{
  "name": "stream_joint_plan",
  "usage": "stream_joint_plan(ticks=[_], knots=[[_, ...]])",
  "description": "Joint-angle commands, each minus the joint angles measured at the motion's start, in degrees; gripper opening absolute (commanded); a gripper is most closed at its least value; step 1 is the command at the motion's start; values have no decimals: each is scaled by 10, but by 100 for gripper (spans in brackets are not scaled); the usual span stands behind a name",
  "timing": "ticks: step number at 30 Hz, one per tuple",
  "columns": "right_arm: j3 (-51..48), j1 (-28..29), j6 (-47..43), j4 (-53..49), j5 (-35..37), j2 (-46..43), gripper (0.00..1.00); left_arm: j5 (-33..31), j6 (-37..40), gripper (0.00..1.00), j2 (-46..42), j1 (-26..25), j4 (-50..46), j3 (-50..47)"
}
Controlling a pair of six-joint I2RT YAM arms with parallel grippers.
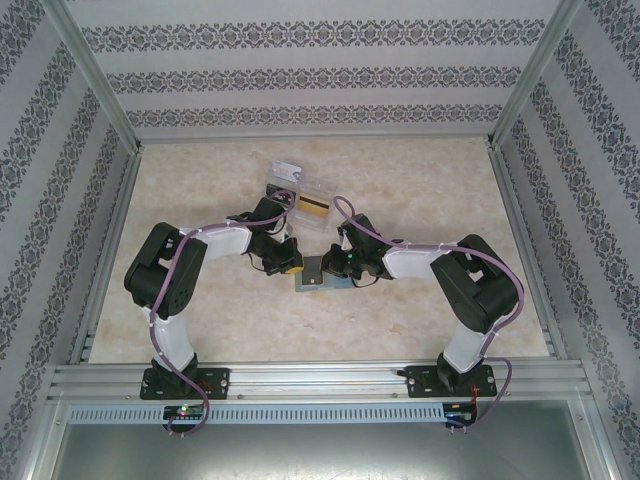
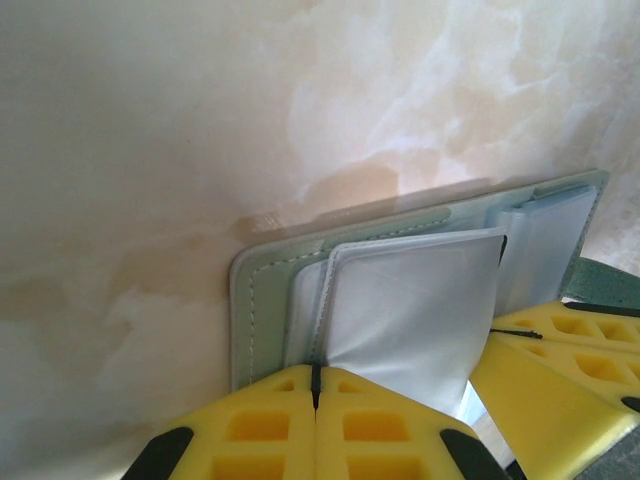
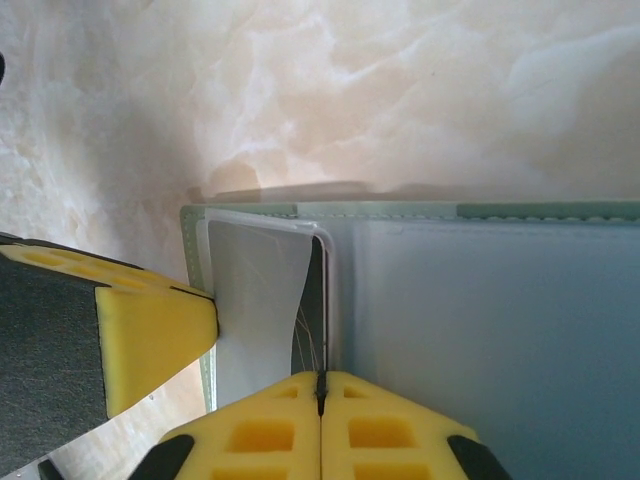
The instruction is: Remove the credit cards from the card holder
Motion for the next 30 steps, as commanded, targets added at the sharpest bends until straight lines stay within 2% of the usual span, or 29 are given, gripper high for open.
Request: stream_joint_plan(ticks=[1,7,13,18,21,26,30], knots=[[3,13,1,40,-22,-12,2,-9,8,6,27,-2,-7,-8],[-11,10,-3,30,14,-35,0,-14,10,11,15,-2,-15,-4],[-23,3,-16,1,52,-56,0,-13,14,22,-11,-2,-19,5],[-23,3,-18,-2,48,-48,0,-8,14,22,-30,-1,-15,11],[-18,2,-16,-3,35,-38,0,-3,11,17,-28,-1,-13,9],[-13,2,-13,-8,30,-23,16,20,-2,12,-11,-2,11,1],[-10,3,-12,-18,31,-16,20,22,-2,12,-5,-3,9,3]])
